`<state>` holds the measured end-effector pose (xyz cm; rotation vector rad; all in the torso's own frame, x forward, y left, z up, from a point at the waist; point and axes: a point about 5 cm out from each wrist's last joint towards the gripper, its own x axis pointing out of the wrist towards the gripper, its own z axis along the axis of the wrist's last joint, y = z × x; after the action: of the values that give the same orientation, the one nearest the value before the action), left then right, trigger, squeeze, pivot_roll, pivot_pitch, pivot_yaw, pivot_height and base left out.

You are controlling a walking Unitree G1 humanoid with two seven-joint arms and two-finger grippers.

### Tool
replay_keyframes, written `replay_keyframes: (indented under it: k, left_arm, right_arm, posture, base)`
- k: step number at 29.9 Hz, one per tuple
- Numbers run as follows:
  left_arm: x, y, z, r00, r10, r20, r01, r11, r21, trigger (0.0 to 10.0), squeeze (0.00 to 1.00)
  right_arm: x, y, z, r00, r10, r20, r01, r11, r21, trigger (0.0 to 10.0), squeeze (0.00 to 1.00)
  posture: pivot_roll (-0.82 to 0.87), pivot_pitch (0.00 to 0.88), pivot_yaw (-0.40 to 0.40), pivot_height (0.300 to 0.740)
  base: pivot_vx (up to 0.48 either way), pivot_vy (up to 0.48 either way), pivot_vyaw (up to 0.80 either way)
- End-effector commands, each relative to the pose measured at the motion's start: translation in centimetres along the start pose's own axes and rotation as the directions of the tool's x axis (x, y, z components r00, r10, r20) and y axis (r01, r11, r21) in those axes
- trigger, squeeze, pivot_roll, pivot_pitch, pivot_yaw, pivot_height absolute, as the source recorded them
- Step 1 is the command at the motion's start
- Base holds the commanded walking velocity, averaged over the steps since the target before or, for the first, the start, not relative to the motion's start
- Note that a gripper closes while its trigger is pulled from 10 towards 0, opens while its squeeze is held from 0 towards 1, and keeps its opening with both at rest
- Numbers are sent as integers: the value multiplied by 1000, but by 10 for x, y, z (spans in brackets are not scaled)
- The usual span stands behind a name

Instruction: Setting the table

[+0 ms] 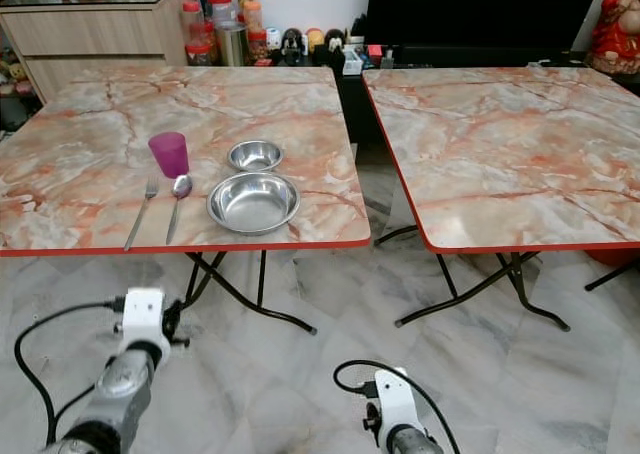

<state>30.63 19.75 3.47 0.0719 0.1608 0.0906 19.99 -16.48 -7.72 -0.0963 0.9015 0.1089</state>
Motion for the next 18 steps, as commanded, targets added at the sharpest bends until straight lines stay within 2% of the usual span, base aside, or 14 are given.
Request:
replay_keyframes:
  k: [1,4,5,10,11,14,18]
  left_arm:
    - [8,1,21,995,18,96,-16,1000,-22,10000,0]
    - [12,-5,37,985,8,173,-2,999,-32,10000,0]
    - [14,-9,41,984,0,177,6,1000,-31,10000,608]
    - [16,-11,41,988,-5,156,7,1000,-17,10000,608]
    - [18,-17,44,985,-33,169,36,999,-17,10000,1000]
    - [21,-30,56,973,-87,214,98,994,-41,10000,1000]
    - [24,-33,69,957,-94,273,120,990,-80,10000,1000]
  right_arm:
    - [1,0,4,1000,0,14,0,1000,-8,10000,0]
    - [0,-1,3,1000,-1,12,1,1000,-9,10000,0]
    - [0,-1,2,1000,-2,10,2,1000,-9,10000,0]
    - [0,-1,1,1000,-2,7,2,1000,-9,10000,0]
    - [0,-1,-1,1000,2,0,-2,1000,-18,10000,0]
    - [-1,0,-2,1000,8,-5,-8,1000,-28,10000,0]
    - [0,0,2,1000,9,8,-9,1000,-25,10000,0]
  posture:
    - [14,0,-20,728]
    - [7,0,-16,728]
    - [7,0,-17,728]
    - [8,0,-17,728]
    - [18,0,-26,728]
    - [11,0,-22,728]
    - [6,0,-20,728]
  base:
    - [0,0,0]
    - [0,0,0]
    - [0,0,0]
    - [0,0,0]
    - [0,0,0]
    - [0,0,0]
    - [0,0,0]
